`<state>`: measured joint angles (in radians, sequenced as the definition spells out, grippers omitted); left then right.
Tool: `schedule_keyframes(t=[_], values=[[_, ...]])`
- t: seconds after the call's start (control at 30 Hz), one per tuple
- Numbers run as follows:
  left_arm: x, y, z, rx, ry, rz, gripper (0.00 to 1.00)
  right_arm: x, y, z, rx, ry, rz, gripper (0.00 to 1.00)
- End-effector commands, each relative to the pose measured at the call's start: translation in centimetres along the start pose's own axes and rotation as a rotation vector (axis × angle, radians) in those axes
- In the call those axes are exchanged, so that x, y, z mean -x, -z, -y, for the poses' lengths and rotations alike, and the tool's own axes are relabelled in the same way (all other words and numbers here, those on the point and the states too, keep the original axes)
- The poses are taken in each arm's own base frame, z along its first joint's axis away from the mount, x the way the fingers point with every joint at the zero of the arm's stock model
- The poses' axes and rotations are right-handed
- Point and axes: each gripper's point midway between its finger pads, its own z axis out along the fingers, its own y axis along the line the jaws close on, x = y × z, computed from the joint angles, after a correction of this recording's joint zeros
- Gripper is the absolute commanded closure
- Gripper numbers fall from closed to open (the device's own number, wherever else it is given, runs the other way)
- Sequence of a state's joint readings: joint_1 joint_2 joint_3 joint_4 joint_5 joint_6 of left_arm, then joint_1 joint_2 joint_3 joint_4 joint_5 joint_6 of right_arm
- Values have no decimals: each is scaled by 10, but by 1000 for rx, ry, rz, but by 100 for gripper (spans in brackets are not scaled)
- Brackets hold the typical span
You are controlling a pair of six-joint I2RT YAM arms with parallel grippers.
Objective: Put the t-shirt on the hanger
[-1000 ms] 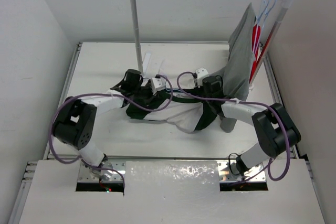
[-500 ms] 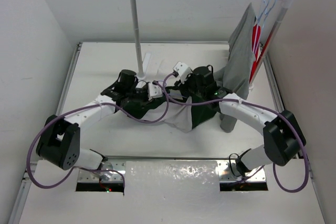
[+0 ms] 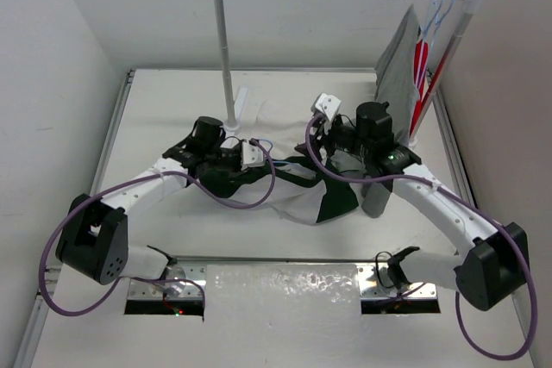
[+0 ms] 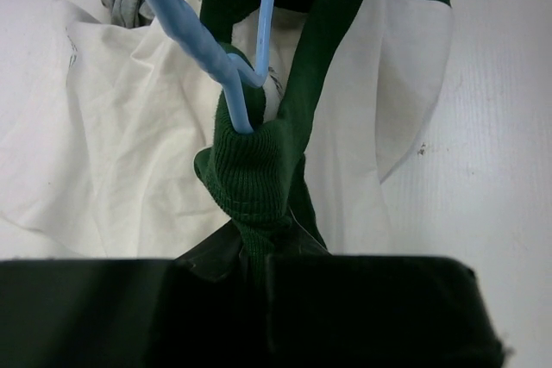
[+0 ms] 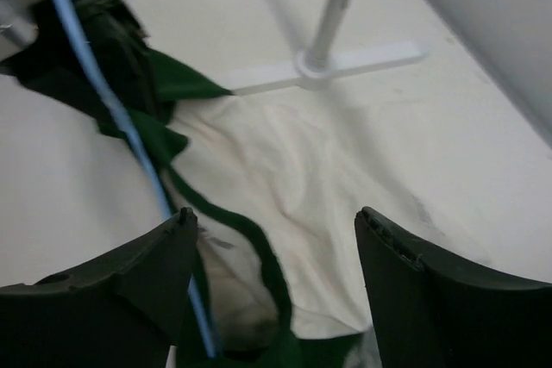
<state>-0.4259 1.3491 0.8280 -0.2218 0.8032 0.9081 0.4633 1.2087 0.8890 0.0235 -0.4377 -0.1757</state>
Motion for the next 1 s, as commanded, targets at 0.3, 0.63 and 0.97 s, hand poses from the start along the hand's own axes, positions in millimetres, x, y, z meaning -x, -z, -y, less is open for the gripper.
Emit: schedule_keyframes(t=[0.3,0.63,0.97], values=[[28,5,-6,19,-48,80,100,-36,-25,-69,399,-124,-18,37],[38,8,-9,20,-26,101,100,-45,-59,-66,361,-189,-43,80],[26,22,-24,56,28,98,100,-37,-14,-48,140,-140,19,100]])
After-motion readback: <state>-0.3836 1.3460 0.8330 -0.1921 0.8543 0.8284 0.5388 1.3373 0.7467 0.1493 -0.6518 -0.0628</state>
